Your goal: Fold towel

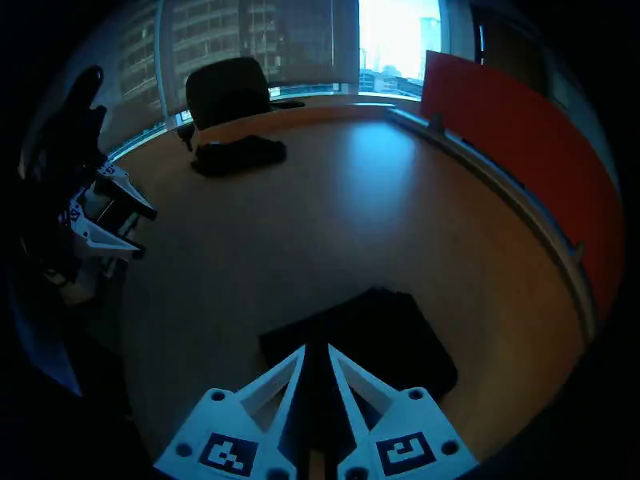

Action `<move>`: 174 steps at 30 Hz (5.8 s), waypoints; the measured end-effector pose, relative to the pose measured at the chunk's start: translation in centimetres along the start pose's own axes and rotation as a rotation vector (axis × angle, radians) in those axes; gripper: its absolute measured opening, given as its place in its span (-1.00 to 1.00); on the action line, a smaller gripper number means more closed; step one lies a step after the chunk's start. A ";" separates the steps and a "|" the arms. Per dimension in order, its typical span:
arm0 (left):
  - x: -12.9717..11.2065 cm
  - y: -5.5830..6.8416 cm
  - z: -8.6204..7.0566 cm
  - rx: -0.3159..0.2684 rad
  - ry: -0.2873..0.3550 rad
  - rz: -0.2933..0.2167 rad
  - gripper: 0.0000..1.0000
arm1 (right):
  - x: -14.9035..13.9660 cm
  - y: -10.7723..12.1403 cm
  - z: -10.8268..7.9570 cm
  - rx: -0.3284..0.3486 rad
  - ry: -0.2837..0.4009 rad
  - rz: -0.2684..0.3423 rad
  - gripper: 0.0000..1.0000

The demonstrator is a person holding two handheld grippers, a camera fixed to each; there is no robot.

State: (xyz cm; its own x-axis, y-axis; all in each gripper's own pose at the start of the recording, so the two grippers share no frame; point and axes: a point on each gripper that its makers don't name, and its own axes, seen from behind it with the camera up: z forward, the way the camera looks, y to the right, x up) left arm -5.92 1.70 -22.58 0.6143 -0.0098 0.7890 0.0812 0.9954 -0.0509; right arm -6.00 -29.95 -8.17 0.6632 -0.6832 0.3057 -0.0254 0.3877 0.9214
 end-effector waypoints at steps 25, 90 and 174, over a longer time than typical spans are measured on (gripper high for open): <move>-0.1 -0.2 -0.3 0.002 0.007 0.003 0.86 | -3.4 -0.6 -1.3 -0.029 -0.027 0.068 0.48; 0.0 0.1 -0.1 -0.014 0.006 0.034 0.86 | -10.2 0.9 -2.2 -0.161 -0.107 0.192 -0.93; 6.3 7.5 1.5 -0.069 0.051 0.140 0.87 | -10.8 32.7 -34.4 -0.608 -0.020 0.212 -0.93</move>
State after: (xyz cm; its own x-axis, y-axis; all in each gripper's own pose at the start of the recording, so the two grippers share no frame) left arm -2.59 9.22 -17.07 0.6620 0.1223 0.7395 0.0445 0.9784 -0.2017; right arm 11.77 11.40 10.40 0.6759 -0.5622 0.4765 0.2782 0.7934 0.5415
